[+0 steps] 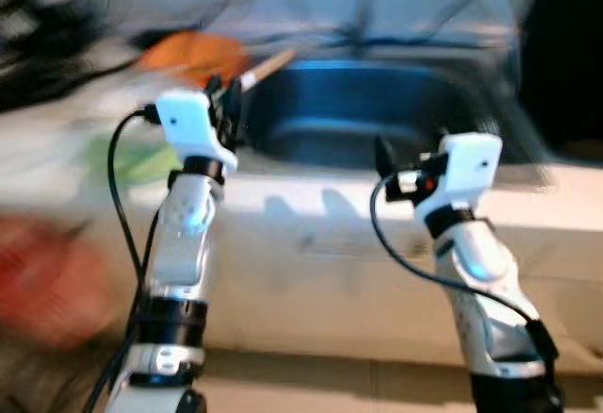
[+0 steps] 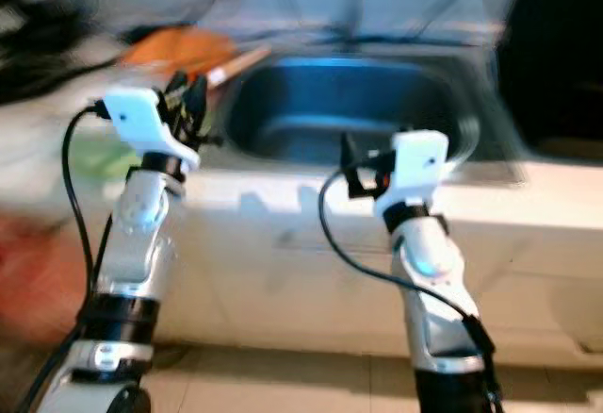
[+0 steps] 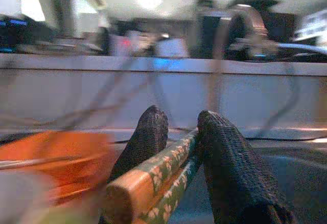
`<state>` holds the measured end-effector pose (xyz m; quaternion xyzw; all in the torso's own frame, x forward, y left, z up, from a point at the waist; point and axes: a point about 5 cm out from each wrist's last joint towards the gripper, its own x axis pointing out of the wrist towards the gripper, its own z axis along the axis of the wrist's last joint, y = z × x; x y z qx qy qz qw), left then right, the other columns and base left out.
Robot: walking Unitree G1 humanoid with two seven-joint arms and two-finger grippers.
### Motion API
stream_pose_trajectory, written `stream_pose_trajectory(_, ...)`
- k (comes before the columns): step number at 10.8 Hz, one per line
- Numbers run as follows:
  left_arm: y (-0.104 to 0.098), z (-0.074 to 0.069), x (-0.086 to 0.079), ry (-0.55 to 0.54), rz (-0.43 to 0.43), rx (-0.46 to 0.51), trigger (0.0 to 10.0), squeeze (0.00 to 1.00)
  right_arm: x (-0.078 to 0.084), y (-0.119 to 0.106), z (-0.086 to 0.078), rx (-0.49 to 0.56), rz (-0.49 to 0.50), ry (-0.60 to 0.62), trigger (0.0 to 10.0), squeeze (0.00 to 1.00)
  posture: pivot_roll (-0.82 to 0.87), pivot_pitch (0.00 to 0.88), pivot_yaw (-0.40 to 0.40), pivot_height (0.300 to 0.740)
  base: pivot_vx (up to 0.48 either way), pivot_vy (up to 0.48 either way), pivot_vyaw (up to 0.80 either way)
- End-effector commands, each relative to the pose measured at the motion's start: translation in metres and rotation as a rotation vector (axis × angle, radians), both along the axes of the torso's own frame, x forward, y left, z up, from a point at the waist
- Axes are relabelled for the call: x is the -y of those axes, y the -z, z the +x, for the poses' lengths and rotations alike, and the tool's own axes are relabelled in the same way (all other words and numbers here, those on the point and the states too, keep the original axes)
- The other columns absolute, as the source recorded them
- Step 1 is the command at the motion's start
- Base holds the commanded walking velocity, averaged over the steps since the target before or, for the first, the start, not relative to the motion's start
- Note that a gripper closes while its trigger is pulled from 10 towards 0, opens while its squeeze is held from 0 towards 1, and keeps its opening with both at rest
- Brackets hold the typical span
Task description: Kitchen organization
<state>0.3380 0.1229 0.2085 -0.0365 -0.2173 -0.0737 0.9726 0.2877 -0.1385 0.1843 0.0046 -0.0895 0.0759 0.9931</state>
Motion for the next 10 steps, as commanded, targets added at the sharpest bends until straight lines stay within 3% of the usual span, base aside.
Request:
stream_pose_trajectory(1, -0.004, -0.001, 0.010, 0.036, -0.003, 0.013, 0.0, 0.00, 0.006, -0.004, -0.002, 0.026, -0.001, 0.015, 10.0, 0.00, 0.04, 0.028, 0.034, 0.740, 0.251, 0.000, 0.00)
stream_pose_trajectory(5, -0.006, -0.003, 0.013, 0.057, -0.017, 0.025, 0.0, 0.00, 0.007, -0.001, 0.000, -0.003, -0.007, 0.055, 10.0, 0.00, 0.04, 0.033, 0.034, 0.740, 0.000, 0.000, 0.00)
stream_pose_trajectory(8, -0.006, -0.005, 0.013, 0.113, -0.033, 0.008, 0.0, 0.00, 0.007, -0.007, 0.008, -0.050, 0.213, 0.059, 10.0, 0.00, 0.05, 0.033, 0.032, 0.740, 0.000, 0.000, 0.00)
stream_pose_trajectory(10, -0.008, -0.004, 0.013, 0.149, -0.058, -0.003, 0.0, 0.00, 0.006, -0.007, 0.012, -0.076, 0.242, 0.044, 10.0, 0.00, 0.07, 0.035, 0.033, 0.740, 0.000, 0.000, 0.00)
